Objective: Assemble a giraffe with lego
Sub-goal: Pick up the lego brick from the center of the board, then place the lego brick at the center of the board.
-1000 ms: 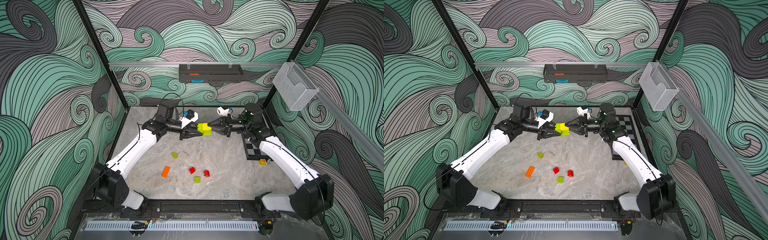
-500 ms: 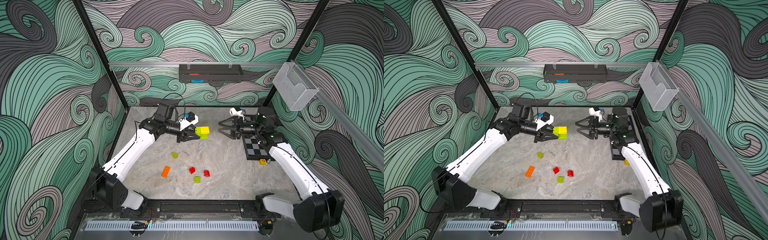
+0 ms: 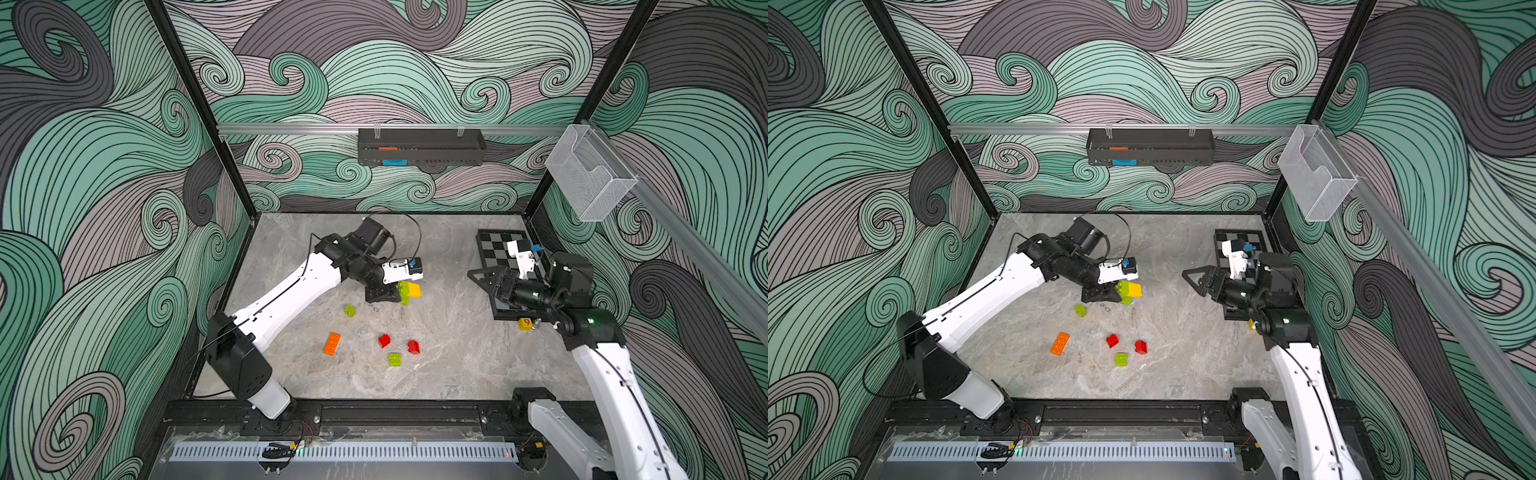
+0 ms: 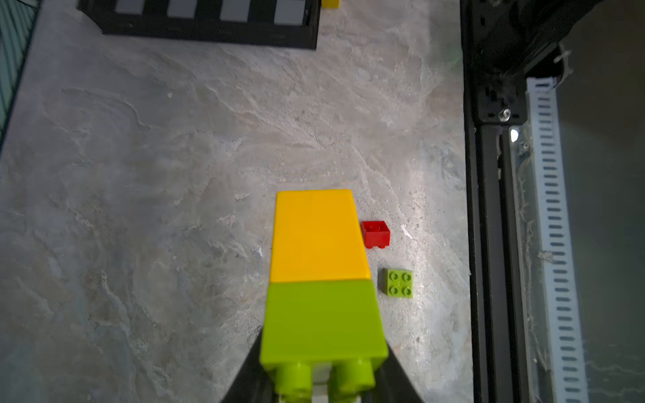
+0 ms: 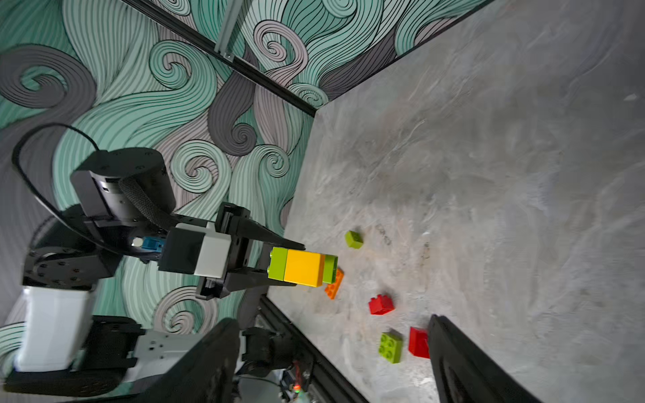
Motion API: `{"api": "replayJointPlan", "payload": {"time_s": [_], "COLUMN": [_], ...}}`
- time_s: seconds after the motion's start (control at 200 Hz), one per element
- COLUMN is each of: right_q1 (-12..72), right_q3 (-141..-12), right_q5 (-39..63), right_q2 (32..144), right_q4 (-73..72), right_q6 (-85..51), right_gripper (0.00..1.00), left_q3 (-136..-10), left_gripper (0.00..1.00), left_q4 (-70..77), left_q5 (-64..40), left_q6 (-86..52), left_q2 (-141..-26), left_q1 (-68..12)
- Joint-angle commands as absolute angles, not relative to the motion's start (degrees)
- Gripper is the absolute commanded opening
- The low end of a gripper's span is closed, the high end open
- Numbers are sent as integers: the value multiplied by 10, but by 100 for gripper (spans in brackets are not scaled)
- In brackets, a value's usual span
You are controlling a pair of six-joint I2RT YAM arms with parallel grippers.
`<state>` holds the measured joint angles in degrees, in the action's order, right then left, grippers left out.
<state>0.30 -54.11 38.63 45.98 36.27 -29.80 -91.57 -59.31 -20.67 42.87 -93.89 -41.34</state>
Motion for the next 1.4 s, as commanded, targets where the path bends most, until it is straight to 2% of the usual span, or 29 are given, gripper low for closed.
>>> {"api": "replayJointPlan", "payload": {"time_s": [0.0,0.31,0.435,0.806,0.926,1.076,1.131,1.241,1.396], "right_q1": [2,16,19,26,26,27,27,27,28], "right_q3": [-506,-445,-443,-435,-433,-433,-432,-432,-431], "right_q5": [269,205,193,188,188,189,189,188,192], "right_q2": [424,370,369,368,370,371,371,373,376], "right_q4": [425,429,427,417,416,416,416,416,416], "right_q6": [-202,-168,-166,-169,-170,-171,-171,-171,-171], "right_gripper": [88,88,91,95,95,95,95,95,95], "left_q3": [-957,-1155,-1170,-1204,-1205,-1210,-1212,-1215,-1224], "left_gripper": [2,0,0,0,5,7,9,21,50], "left_q4": [-686,-857,-857,-864,-865,-863,-862,-857,-850], "left_q5": [-112,31,80,74,67,61,59,57,58], "left_q6": [422,347,345,354,357,363,366,371,372], "left_q2": [-984,-1203,-1248,-1312,-1325,-1340,-1344,-1349,-1342], "left_q1": [-458,-524,-525,-504,-503,-497,-495,-494,-493]}}
